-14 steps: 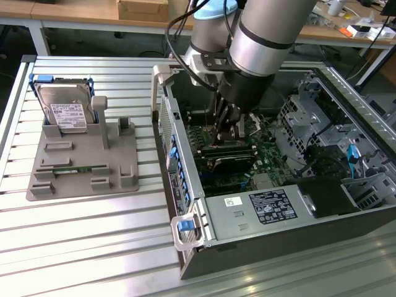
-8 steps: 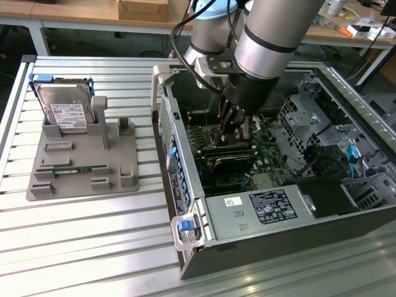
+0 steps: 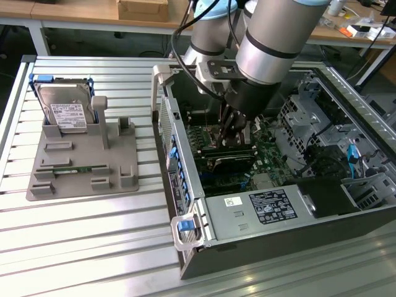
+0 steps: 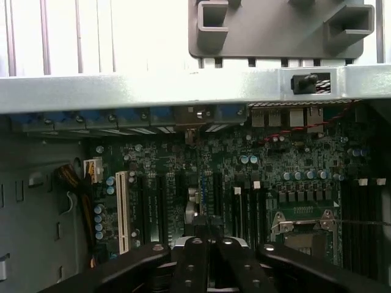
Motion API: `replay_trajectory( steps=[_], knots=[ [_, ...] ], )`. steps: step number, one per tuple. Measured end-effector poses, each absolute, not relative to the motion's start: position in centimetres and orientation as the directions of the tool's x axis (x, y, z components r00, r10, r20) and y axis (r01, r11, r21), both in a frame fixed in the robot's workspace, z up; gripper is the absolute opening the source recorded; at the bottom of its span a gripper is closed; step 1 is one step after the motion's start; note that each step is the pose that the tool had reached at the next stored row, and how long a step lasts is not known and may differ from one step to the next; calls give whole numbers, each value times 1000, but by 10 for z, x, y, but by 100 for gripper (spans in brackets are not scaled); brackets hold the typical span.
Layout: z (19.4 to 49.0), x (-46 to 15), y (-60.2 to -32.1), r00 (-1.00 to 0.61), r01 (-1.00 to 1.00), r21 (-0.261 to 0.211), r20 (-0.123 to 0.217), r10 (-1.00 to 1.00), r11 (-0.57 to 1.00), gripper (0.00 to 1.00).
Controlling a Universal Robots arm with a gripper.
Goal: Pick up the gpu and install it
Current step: 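Press down on the gpu until it lock into place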
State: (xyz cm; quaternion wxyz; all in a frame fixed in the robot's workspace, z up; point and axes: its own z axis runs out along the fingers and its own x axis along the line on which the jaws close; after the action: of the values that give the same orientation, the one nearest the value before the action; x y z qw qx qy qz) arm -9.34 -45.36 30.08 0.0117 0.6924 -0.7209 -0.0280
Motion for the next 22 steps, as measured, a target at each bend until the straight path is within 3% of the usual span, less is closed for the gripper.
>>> replay_trajectory(
  steps=[22],
  knots=[
    [272, -93, -456, -41, -998, 57, -21, -999, 40, 13]
  ],
)
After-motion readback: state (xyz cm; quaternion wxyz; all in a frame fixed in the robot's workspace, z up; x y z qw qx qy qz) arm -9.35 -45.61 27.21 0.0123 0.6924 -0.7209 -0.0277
